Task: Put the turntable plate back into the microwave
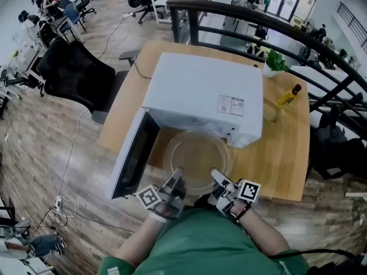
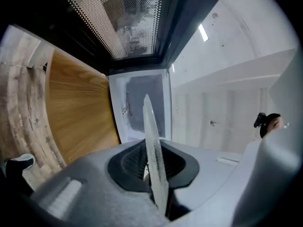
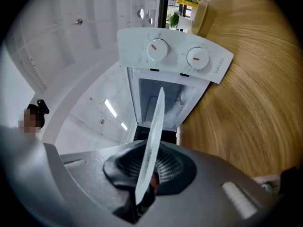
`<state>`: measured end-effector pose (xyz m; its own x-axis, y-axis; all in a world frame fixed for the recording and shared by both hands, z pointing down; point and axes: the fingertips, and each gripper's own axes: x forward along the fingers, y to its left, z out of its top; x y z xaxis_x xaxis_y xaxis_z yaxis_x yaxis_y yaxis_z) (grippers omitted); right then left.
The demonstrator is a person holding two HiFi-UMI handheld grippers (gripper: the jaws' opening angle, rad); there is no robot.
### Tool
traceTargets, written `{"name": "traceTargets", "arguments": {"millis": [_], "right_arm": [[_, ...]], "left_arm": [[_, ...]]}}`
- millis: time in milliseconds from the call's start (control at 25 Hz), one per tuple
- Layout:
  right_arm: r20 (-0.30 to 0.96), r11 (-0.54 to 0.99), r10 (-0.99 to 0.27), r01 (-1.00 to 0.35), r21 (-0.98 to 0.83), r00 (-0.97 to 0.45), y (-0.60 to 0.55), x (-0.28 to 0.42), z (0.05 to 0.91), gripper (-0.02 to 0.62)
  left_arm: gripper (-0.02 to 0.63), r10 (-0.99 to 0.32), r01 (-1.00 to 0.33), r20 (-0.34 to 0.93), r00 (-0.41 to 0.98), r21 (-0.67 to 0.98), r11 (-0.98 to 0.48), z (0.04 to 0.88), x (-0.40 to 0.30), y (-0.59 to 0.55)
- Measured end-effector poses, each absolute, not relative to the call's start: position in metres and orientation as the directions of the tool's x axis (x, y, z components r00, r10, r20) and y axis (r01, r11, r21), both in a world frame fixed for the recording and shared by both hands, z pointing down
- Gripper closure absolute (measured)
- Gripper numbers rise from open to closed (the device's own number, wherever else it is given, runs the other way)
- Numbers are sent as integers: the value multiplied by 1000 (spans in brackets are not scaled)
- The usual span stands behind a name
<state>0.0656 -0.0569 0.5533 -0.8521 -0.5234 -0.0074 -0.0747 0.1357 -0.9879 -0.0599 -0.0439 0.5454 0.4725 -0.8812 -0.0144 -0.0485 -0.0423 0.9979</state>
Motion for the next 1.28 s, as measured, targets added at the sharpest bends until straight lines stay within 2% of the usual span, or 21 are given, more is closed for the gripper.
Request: {"name": "traceTargets", "arguments": {"millis": [400, 600, 1280], "right_arm": [[-19, 153, -496, -65, -986, -868, -99, 56, 575, 546], [-8, 168, -484, -85, -982, -875, -119, 50, 588, 546], [76, 124, -549, -171, -977, -832, -159, 31, 642, 538]], "left_arm": [[568, -911, -49, 3, 412, 999, -19, 569, -69, -80], [566, -894, -74, 19, 447, 997, -16, 587, -76, -102], [565, -867, -33, 34, 497, 999, 20, 634, -95, -154]]}}
